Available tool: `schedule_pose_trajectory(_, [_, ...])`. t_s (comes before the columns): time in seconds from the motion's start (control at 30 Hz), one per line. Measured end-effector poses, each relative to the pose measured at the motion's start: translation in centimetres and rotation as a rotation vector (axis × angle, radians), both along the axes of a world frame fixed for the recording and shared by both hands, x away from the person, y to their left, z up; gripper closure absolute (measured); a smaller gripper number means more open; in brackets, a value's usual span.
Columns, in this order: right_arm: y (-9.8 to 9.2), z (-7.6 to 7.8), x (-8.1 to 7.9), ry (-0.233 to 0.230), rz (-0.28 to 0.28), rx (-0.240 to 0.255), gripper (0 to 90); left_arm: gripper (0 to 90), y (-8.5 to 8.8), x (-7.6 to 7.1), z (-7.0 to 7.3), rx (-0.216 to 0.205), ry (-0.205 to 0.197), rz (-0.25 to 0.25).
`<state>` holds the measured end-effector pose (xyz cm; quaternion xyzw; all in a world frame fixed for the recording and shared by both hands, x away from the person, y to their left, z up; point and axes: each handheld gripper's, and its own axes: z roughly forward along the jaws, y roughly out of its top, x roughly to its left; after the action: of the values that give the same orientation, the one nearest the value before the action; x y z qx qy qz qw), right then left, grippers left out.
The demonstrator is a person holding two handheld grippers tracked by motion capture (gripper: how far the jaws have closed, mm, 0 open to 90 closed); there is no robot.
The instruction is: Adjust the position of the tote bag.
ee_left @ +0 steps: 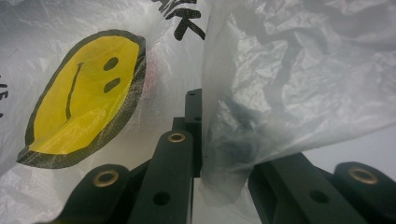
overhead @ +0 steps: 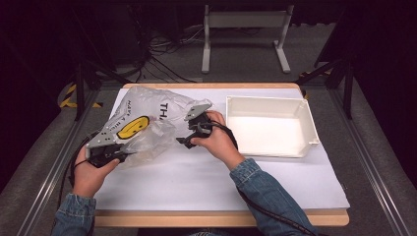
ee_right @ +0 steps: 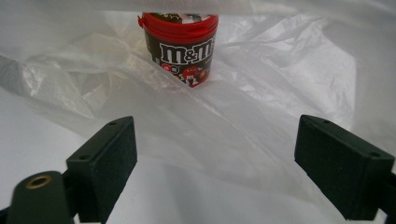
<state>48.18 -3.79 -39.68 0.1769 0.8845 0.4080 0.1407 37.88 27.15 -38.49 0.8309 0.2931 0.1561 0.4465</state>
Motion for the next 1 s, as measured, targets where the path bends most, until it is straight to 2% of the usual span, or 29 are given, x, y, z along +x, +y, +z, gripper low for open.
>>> schedule_pose_trajectory(0.1, [0.7, -0.7, 0.2, 0.015, 0.005, -0.011, 12.9, 81.4, 0.0, 0.0, 0.0, -0.001, 0.002, -0.004])
schedule_pose_trajectory(0.17, [0.8, -0.9, 0.2, 0.023, 0.011, -0.027, 20.2, 81.4, 0.0, 0.0, 0.0, -0.002, 0.003, -0.004])
schedule_pose_trajectory(0.23, [0.8, -1.1, 0.3, 0.032, 0.014, -0.052, 35.0, 81.6, 0.0, 0.0, 0.0, -0.002, 0.003, -0.005])
schedule_pose_trajectory(0.27, [0.7, -1.1, 0.3, 0.048, 0.024, -0.060, 51.9, 81.7, 0.0, 0.0, 0.0, -0.005, 0.004, -0.002])
schedule_pose_trajectory(0.37, [0.5, -0.9, 0.0, 0.079, 0.041, -0.071, 79.1, 82.0, -0.1, 0.0, 0.0, -0.004, 0.005, -0.005])
schedule_pose_trajectory(0.4, [0.5, -0.9, 0.0, 0.079, 0.041, -0.071, 79.1, 82.1, -0.1, 0.0, 0.0, -0.004, 0.005, -0.005])
schedule_pose_trajectory(0.47, [0.3, -0.6, -0.3, 0.082, 0.039, -0.070, 89.6, 82.2, -0.2, 0.1, 0.0, 0.000, 0.001, -0.008])
schedule_pose_trajectory(0.63, [0.0, 0.0, -1.0, 0.069, 0.031, -0.059, 90.0, 82.6, -0.3, 0.0, 0.2, -0.002, -0.006, -0.011])
schedule_pose_trajectory(0.67, [-0.3, 0.5, -1.5, 0.076, 0.031, -0.034, 90.0, 82.8, -0.3, 0.0, 0.3, -0.003, -0.009, -0.014])
schedule_pose_trajectory(0.9, [-1.4, 1.7, -3.1, 0.089, 0.044, 0.010, 90.0, 83.1, -0.2, -0.3, 0.7, -0.016, -0.022, -0.017])
schedule_pose_trajectory(1.0, [-1.8, 2.2, -4.5, 0.099, 0.069, 0.032, 90.0, 83.1, -0.3, -0.4, 1.0, -0.018, -0.032, -0.020])
